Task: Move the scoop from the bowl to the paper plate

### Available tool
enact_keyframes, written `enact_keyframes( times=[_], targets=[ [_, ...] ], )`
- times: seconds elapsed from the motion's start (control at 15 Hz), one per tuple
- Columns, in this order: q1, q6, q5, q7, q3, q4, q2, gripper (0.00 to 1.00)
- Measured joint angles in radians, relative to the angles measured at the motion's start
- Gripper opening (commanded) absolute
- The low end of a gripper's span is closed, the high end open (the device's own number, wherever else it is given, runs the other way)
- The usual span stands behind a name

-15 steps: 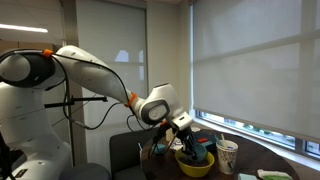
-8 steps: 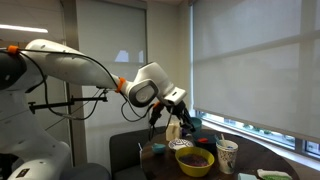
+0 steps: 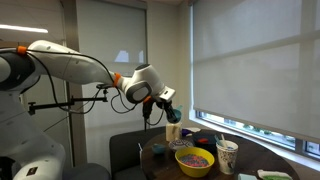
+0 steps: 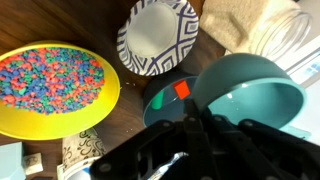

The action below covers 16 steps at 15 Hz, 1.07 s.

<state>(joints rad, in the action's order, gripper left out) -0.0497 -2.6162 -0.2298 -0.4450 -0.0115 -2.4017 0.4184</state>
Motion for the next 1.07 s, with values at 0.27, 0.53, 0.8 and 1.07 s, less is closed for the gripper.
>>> enact_keyframes(
  times=[0.27, 0.53, 0.8, 1.07],
  targets=[
    [0.042, 0.0, 0.013, -0.041, -0.046, 0.0, -0.085, 0.01],
    [0.093, 0.0, 0.096, -0.127, -0.092, 0.007, -0.168, 0.01],
    [0.109, -0.009, 0.206, -0.232, -0.113, 0.033, -0.226, 0.01],
    [0.112, -0.008, 0.298, -0.316, -0.117, 0.071, -0.265, 0.38]
  ],
)
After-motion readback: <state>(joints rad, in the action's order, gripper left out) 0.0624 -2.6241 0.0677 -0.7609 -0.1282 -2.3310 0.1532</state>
